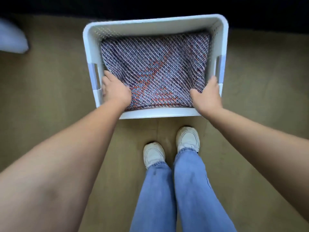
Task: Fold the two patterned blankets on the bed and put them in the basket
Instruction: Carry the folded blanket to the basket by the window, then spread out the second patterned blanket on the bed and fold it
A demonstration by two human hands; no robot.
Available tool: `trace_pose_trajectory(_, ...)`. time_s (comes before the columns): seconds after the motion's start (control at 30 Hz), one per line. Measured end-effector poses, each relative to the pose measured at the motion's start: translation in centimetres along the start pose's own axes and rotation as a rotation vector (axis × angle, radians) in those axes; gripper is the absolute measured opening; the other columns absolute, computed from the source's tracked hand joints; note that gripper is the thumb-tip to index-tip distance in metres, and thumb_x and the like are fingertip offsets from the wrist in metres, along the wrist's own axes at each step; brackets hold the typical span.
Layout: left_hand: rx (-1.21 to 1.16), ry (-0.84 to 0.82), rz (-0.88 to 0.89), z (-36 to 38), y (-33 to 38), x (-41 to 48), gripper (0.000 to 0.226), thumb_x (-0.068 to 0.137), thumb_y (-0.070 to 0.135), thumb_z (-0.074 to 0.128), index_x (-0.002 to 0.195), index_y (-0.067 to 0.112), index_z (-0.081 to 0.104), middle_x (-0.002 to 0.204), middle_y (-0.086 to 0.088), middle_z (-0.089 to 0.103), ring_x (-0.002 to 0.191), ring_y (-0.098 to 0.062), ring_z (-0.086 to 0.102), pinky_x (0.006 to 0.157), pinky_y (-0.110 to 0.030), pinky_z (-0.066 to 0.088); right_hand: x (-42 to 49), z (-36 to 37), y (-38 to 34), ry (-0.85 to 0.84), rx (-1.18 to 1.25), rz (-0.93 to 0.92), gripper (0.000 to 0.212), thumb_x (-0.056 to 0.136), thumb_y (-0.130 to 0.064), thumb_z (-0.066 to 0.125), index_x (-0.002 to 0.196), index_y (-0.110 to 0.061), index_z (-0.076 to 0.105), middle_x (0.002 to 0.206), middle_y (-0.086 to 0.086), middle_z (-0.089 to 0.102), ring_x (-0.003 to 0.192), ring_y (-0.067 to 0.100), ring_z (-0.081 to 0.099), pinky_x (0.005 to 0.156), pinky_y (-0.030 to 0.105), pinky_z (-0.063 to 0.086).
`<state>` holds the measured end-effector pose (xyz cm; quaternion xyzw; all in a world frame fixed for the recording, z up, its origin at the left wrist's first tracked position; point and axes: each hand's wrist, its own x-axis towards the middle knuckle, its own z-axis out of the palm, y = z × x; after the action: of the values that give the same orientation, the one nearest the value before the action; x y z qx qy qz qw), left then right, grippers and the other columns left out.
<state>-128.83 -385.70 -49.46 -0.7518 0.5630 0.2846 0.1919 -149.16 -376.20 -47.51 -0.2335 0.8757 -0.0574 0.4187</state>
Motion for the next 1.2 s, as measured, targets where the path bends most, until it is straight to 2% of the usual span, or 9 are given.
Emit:
trace_pose_trajectory(0.17, 0.047, -0.134, 0.212, -6.0, 2.7, -9.2, 0.061, 0.087, 0.022, 0.052, 0.136, -0.001, 0.025, 0.144, -0.017, 0.029, 0.134, -0.031, 0.026, 0.109, -0.043, 0.026, -9.6, -5.8, -3.9, -0.092, 0.052, -0.124, 0.057, 0.085, -0.014, 0.053, 0.136, -0.003, 0.031, 0.142, 0.017, 0.034, 0.131, 0.031, 0.033, 0.108, 0.035, 0.026)
trace_pose_trajectory(0.3, 0.046, -0.181, 0.446, -12.6, 5.6, -16.0, 0.053, 0.086, 0.026, 0.052, 0.131, 0.003, 0.035, 0.134, -0.016, 0.042, 0.126, -0.031, 0.037, 0.103, -0.045, 0.034, -16.1, -13.0, -7.0, -0.014, 0.082, -0.181, 0.048, 0.084, -0.015, 0.052, 0.129, -0.005, 0.041, 0.136, 0.017, 0.041, 0.125, 0.033, 0.04, 0.105, 0.039, 0.033)
trace_pose_trajectory(0.4, 0.144, -0.116, 0.695, -17.9, 7.5, -21.5, 0.041, 0.085, 0.025, 0.052, 0.119, 0.005, 0.043, 0.123, -0.013, 0.049, 0.118, -0.031, 0.043, 0.096, -0.043, 0.039, -21.8, -18.4, -7.6, 0.059, 0.125, -0.182, 0.042, 0.084, -0.017, 0.052, 0.125, -0.007, 0.044, 0.132, 0.015, 0.045, 0.122, 0.032, 0.042, 0.101, 0.038, 0.036)
trace_pose_trajectory(0.6, 0.315, 0.026, 1.141, -25.5, 12.5, -34.2, 0.041, 0.088, 0.024, 0.05, 0.125, 0.008, 0.043, 0.13, -0.01, 0.048, 0.123, -0.025, 0.04, 0.099, -0.036, 0.033, -33.4, -28.6, -5.0, 0.287, 0.108, -0.252, 0.05, 0.088, -0.016, 0.048, 0.136, -0.007, 0.036, 0.144, 0.009, 0.039, 0.13, 0.026, 0.035, 0.104, 0.032, 0.027)
trace_pose_trajectory(0.7, 0.424, 0.067, 1.276, -27.0, 14.6, -41.8, 0.046, 0.088, 0.025, 0.048, 0.13, 0.008, 0.041, 0.133, -0.008, 0.045, 0.126, -0.024, 0.038, 0.098, -0.038, 0.036, -39.4, -32.8, -1.5, 0.416, 0.099, -0.213, 0.049, 0.089, -0.018, 0.046, 0.136, -0.008, 0.036, 0.143, 0.007, 0.038, 0.131, 0.026, 0.034, 0.106, 0.035, 0.029)
trace_pose_trajectory(0.8, 0.487, 0.059, 1.403, -27.5, 15.6, -50.7, 0.043, 0.089, 0.03, 0.047, 0.128, 0.011, 0.042, 0.132, -0.006, 0.046, 0.122, -0.025, 0.043, 0.089, -0.037, 0.041, -46.4, -36.2, 3.2, 0.546, 0.061, -0.165, 0.045, 0.087, -0.017, 0.047, 0.131, -0.008, 0.042, 0.137, 0.009, 0.045, 0.127, 0.028, 0.039, 0.104, 0.034, 0.029)
trace_pose_trajectory(0.93, 0.537, 0.023, 1.6, -26.4, 14.9, -64.8, 0.038, 0.09, 0.03, 0.047, 0.122, 0.01, 0.044, 0.129, -0.011, 0.048, 0.115, -0.033, 0.048, 0.083, -0.039, 0.041, -58.6, -39.1, 11.9, 0.728, 0.051, 0.026, 0.043, 0.085, -0.017, 0.049, 0.126, -0.006, 0.047, 0.135, 0.014, 0.049, 0.124, 0.031, 0.043, 0.102, 0.034, 0.031)
trace_pose_trajectory(1.07, 0.588, -0.019, 1.881, -21.7, 9.4, -81.0, 0.041, 0.091, 0.03, 0.047, 0.125, 0.007, 0.043, 0.131, -0.014, 0.047, 0.118, -0.033, 0.048, 0.093, -0.043, 0.043, -74.3, -37.4, 22.2, 0.896, 0.087, 0.23, 0.048, 0.085, -0.019, 0.05, 0.131, -0.006, 0.043, 0.139, 0.015, 0.046, 0.126, 0.031, 0.042, 0.105, 0.035, 0.03)
trace_pose_trajectory(1.2, 0.709, -0.174, 2.15, -15.0, -1.5, -97.1, 0.049, 0.09, 0.03, 0.048, 0.133, 0.009, 0.037, 0.136, -0.014, 0.043, 0.123, -0.032, 0.045, 0.098, -0.039, 0.04, -91.1, -30.9, 31.5, 1.027, 0.214, 0.532, 0.051, 0.089, -0.023, 0.048, 0.137, -0.01, 0.038, 0.139, 0.014, 0.044, 0.124, 0.035, 0.043, 0.101, 0.038, 0.036)
